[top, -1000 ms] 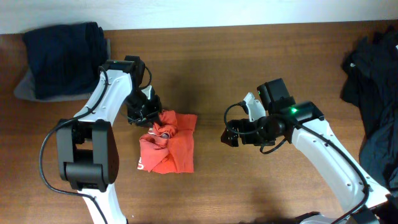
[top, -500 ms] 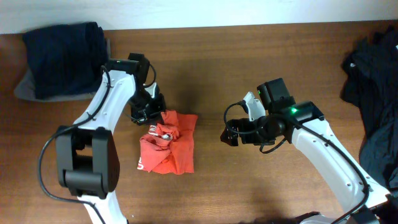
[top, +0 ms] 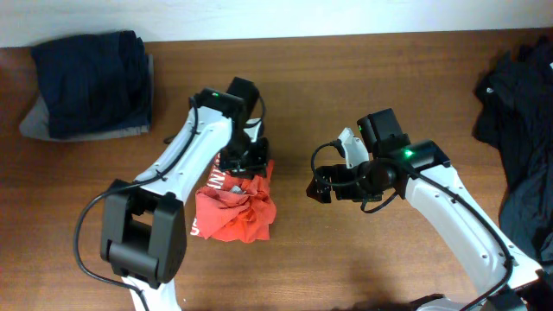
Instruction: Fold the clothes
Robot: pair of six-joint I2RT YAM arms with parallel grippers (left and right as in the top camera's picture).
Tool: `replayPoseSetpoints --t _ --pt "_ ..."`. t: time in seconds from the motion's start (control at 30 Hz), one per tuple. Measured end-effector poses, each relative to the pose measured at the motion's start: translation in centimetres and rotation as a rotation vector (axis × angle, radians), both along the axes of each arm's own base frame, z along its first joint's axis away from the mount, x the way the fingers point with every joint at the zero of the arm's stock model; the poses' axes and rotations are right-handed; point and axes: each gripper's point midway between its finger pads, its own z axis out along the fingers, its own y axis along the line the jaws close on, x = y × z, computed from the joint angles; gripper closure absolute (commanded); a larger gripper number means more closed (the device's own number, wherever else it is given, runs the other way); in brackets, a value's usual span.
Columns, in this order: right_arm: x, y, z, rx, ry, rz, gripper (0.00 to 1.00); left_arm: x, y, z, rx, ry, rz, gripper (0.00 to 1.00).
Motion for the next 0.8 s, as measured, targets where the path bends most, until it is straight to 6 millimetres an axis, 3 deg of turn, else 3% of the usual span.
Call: replayPoseSetpoints --t 0.37,0.43,0.47,0.53,0.67,0.8 --pt "0.0 0.0 0.0 0.000 -0.001 0.001 0.01 0.1 -1.5 0.8 -0.012 -0.040 -0.053 0.68" --pt "0.0 0.0 0.0 0.000 -0.002 0.000 0.01 0.6 -1.8 1.7 -0.022 -0.066 -0.072 0.54" --pt "0.1 0.0 0.0 0.001 -0.003 0.001 0.01 1.0 -1.9 2.4 -0.030 -0.087 -0.081 0.36" --pt "0.1 0.0 0.0 0.001 -0.004 0.001 0.01 1.3 -2.1 3.8 -0.045 -0.122 -0.101 0.15" --pt "0.1 0.0 0.0 0.000 -0.004 0.000 0.01 1.2 -2.4 6.7 -0.075 -0.189 -0.143 0.08" --pt "0.1 0.0 0.0 -0.002 -0.004 -0.001 0.01 0.1 -1.6 7.2 -0.040 -0.169 -0.156 0.08"
